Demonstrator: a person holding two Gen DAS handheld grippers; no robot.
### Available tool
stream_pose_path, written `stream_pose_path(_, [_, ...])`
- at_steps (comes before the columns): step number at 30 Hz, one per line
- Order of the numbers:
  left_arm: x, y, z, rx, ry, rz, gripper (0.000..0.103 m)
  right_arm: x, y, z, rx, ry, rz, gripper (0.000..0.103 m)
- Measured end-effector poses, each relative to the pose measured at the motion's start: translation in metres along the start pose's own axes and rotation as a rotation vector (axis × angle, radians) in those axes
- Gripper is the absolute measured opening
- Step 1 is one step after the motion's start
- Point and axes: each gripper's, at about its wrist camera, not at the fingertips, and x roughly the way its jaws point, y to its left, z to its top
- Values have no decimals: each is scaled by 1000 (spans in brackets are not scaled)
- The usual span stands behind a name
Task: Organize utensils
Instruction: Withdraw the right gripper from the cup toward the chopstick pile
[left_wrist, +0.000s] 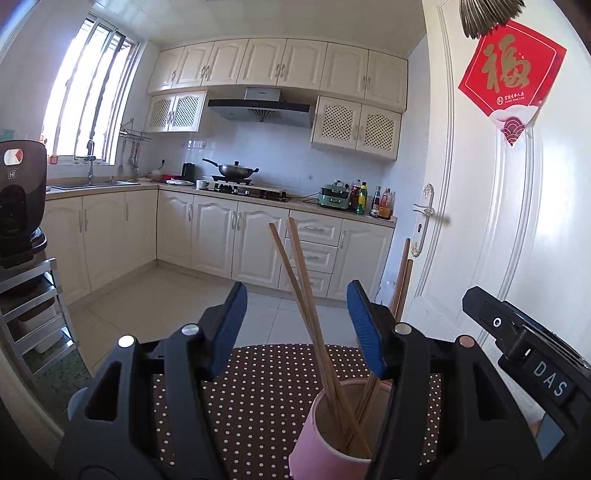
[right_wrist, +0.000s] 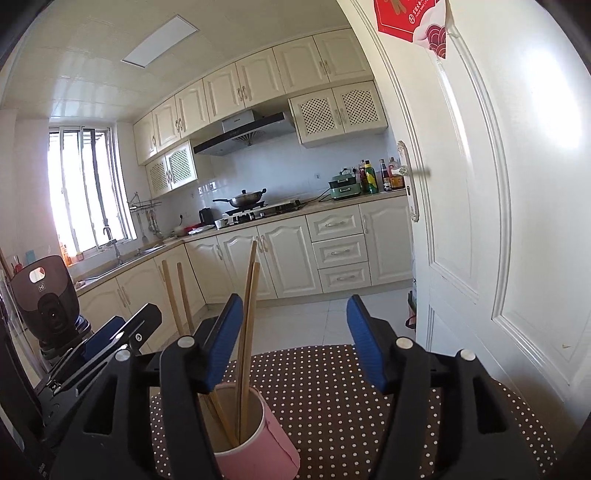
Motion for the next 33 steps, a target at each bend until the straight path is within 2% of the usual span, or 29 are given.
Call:
stream_pose_path(7, [-15,0,0,23,15,17,56,-17,0,0,-2,9,-22,65])
stream_pose_path(13, [-37,-1,0,49,15,23,57,-40,-1,1,-6,4,-30,82])
stream_pose_path(19, [-62,-6,-3,83,20,18,58,-62,-1,1,-36,6,-38,92])
stream_pose_path(29, [-99,-12,-16,117,57,3,62,-100,-10,-12,-53,23,-76,95])
stream_pose_path(33, [-110,-11,-24,129,80,4,62,-112,-18,-22,-70,60,-77,95])
